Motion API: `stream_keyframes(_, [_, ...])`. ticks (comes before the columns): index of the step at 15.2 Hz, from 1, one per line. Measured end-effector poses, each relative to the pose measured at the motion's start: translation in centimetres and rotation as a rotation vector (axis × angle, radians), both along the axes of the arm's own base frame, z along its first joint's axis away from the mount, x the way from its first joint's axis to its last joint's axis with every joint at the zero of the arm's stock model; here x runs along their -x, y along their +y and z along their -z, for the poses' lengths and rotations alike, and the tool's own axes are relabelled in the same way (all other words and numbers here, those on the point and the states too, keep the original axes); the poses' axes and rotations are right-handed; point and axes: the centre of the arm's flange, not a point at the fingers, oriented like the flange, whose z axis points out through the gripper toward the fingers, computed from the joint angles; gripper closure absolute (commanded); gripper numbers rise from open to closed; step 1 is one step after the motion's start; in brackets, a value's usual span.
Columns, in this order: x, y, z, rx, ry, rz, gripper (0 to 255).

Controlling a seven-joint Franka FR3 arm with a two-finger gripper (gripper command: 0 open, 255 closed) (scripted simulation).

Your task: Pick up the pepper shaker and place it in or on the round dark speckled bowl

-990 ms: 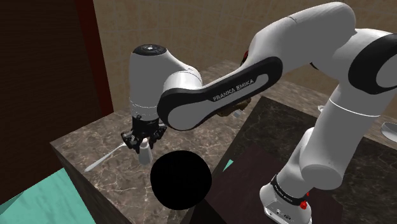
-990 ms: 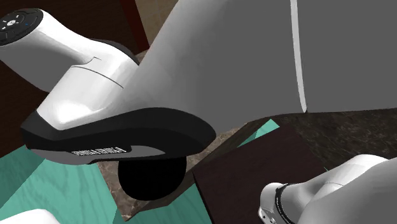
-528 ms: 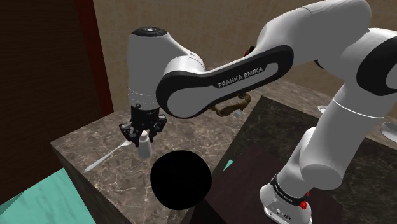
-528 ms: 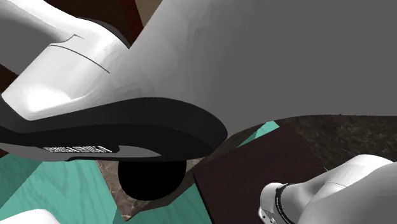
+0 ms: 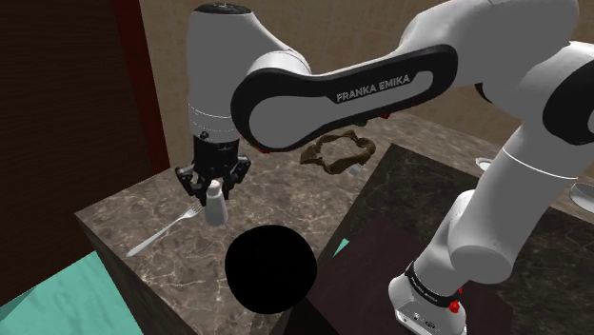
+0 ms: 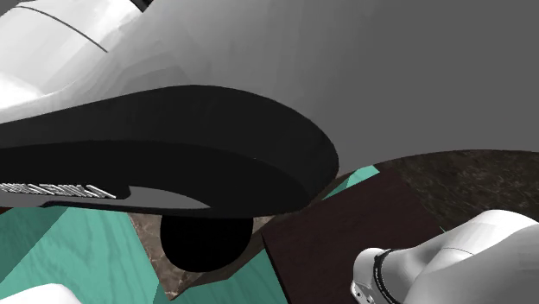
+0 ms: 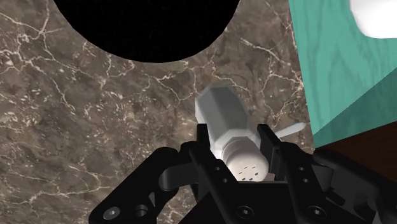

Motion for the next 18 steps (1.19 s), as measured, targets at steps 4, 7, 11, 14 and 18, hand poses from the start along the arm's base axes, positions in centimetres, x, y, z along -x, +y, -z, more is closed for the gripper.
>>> stream_keyframes(4, [0.0, -0.1, -2.2, 0.0, 0.0, 0.0, 255])
stream_keyframes(7, [0.1, 0.0, -3.6, 0.0, 0.0, 0.0, 255])
stream_keyframes(11, [4.0, -1.1, -4.6, 0.001, 0.0, -0.001, 255])
stream_keyframes(14, [7.4, -2.7, -5.1, 0.002, 0.0, -0.001, 255])
stream_keyframes(18, [12.4, -3.9, -5.9, 0.002, -0.001, -0.001, 255])
